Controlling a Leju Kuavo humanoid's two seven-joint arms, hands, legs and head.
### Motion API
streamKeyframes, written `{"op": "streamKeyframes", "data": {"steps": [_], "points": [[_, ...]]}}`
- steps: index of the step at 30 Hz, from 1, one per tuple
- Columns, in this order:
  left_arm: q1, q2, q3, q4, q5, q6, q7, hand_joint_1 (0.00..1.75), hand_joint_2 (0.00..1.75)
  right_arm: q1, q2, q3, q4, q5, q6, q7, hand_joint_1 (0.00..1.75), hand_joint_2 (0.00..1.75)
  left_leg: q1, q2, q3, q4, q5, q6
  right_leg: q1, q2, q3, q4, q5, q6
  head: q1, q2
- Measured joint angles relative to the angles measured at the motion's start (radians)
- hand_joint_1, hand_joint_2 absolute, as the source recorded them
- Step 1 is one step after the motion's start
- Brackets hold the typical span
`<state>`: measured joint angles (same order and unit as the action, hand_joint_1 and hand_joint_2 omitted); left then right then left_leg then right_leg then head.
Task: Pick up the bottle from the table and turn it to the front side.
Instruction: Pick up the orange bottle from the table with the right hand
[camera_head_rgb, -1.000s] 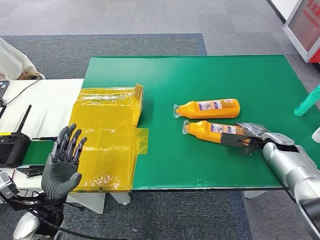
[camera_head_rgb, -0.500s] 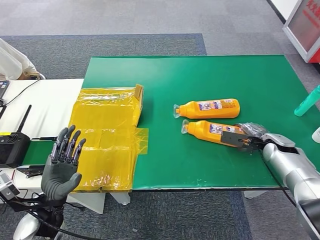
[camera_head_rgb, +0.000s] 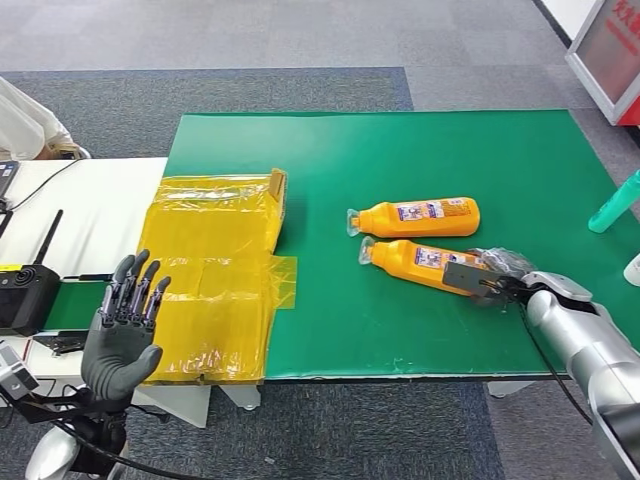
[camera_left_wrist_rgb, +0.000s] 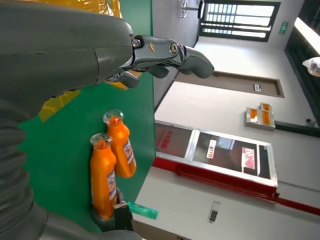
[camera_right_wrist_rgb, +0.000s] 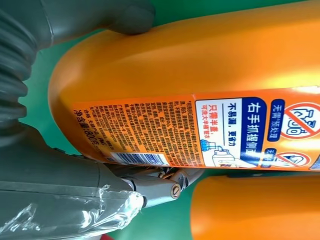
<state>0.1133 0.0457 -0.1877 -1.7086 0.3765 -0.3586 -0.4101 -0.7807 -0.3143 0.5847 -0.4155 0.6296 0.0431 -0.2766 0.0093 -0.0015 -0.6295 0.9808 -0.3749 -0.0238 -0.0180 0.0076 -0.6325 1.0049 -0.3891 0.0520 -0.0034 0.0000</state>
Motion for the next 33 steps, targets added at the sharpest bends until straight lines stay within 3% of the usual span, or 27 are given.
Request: {"op": "streamKeyframes", "data": {"steps": [3,10,20,25,30,33], "points": [[-0.002,0.001,0.0,0.0,0.002,0.0,0.0,0.0,1.75,0.01,0.0,-0.009,-0.005,-0.037,0.014,-0.035,1.75,1.75,0.0,0.0,0.0,0.0,0.0,0.0,0.0,0.0,0.0,0.0,0.0,0.0,0.0,0.0],[-0.027,0.014,-0.001,0.018,0.011,0.011,-0.007,0.0,1.75,0.088,0.001,-0.109,-0.099,-0.269,0.149,-0.22,1.75,1.75,0.0,0.0,0.0,0.0,0.0,0.0,0.0,0.0,0.0,0.0,0.0,0.0,0.0,0.0],[-0.052,0.03,-0.002,0.054,-0.01,0.051,-0.019,0.0,1.75,0.182,0.005,-0.191,-0.268,-0.363,0.191,-0.256,1.75,1.75,0.0,0.0,0.0,0.0,-0.001,0.0,0.0,0.0,0.0,0.0,-0.001,0.0,0.0,0.0],[-0.084,0.031,-0.001,0.08,-0.099,0.177,-0.019,0.0,1.75,0.248,0.053,-0.238,-0.393,-0.472,0.202,-0.276,1.75,1.75,0.0,0.0,0.0,0.0,-0.001,0.0,0.001,0.0,-0.001,0.0,-0.001,-0.001,0.0,0.0],[-0.173,0.026,-0.015,0.156,-0.372,0.439,-0.013,0.0,1.75,0.324,0.158,-0.254,-0.571,-0.536,0.164,-0.264,1.75,1.75,0.002,0.0,0.0,0.0,0.001,-0.002,0.003,0.0,-0.001,0.0,-0.001,-0.002,0.0,0.0],[-0.239,0.017,-0.034,0.223,-0.419,0.473,-0.009,0.0,1.75,0.351,0.225,-0.249,-0.669,-0.579,0.147,-0.276,1.75,1.75,0.002,0.0,-0.001,0.0,0.001,-0.003,0.003,0.0,-0.002,0.001,-0.001,-0.002,0.0,0.0]]}}
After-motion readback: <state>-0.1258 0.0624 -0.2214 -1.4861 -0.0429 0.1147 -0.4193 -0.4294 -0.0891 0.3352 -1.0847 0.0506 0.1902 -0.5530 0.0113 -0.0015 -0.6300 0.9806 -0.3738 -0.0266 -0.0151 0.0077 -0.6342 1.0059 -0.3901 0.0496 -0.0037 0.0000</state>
